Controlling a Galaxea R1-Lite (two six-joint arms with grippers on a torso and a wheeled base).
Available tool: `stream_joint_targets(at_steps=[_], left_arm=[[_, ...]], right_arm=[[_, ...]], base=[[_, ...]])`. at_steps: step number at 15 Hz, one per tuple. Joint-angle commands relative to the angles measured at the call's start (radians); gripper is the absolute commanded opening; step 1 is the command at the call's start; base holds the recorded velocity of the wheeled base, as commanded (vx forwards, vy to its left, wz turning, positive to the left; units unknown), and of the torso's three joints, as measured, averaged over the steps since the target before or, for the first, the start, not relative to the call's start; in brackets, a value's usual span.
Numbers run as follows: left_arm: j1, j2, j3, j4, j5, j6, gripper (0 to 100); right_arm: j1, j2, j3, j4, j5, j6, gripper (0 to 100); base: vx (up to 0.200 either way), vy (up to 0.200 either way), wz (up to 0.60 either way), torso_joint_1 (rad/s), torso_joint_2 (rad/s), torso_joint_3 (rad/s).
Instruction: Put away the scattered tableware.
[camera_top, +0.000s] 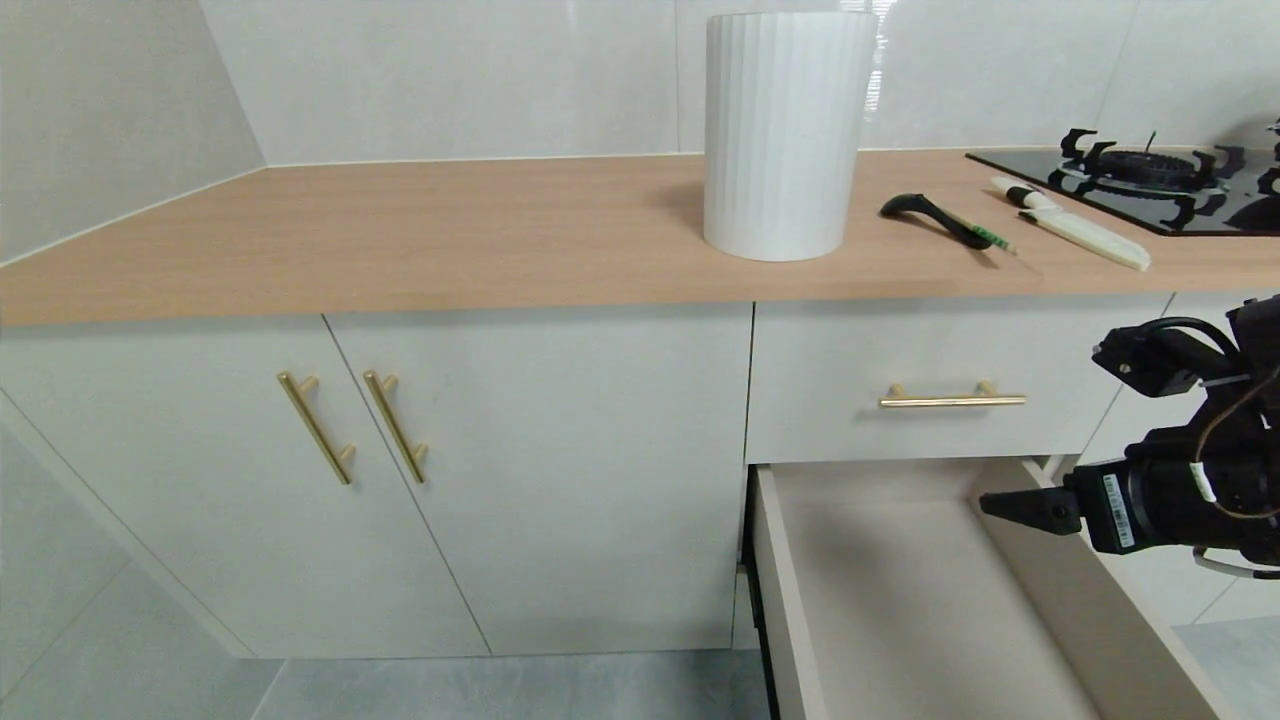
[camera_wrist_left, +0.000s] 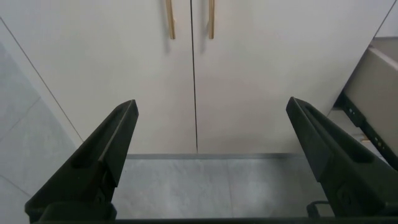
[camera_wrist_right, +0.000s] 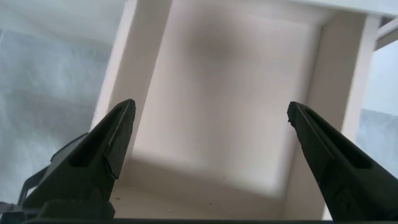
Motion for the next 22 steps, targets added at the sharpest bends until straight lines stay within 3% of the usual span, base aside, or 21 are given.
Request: stream_joint_targets(at_steps=[1,7,10,12,14,16,20,22], left_arm=[[0.000,0.000,0.000,-0.001,0.001,0.000,100],[-0.002,0.000,0.001,0.000,0.001,0.000,100],[0.000,0.000,0.000,0.000,0.001,0.000,100],[0.000,0.000,0.000,0.000,-0.001,0.000,100],[0.000,0.000,0.001,0.000,0.001,0.000,100],[0.000,0.000,0.000,0.000,0.001,0.000,100],[0.000,0.000,0.001,0.000,0.001,0.000,100],[0.000,0.000,0.000,0.000,0.001,0.000,100]], right_arm=[[0.000,0.000,0.005,0.001,0.000,0.000,100],[0.000,-0.035,-0.020,-0.003,-0.013,-0.006,100],[-0.015,0.019,-0.233,0.087,-0.020,-0.003,100],[-0.049,0.146,-0.494,0.261,-0.023,0.034,100],[-0.058,0.247,-0.626,0.294,-0.101,0.050,100],[-0.060,0.333,-0.652,0.279,-0.190,0.075,100],[-0.060,0.427,-0.655,0.182,-0.205,0.078,100],[-0.058,0.467,-0.652,0.130,-0.265,0.078,100]], base=[[0.000,0.000,0.00,0.095,-0.16,-0.300],[0.000,0.000,0.00,0.138,-0.51,-0.311],[0.000,0.000,0.00,0.172,-0.47,-0.299],[0.000,0.000,0.00,0.110,-0.29,-0.180],[0.000,0.000,0.00,0.041,-0.10,-0.063],[0.000,0.000,0.00,0.000,0.00,0.000],[0.000,0.000,0.00,0.000,0.00,0.000],[0.000,0.000,0.00,0.000,0.00,0.000]])
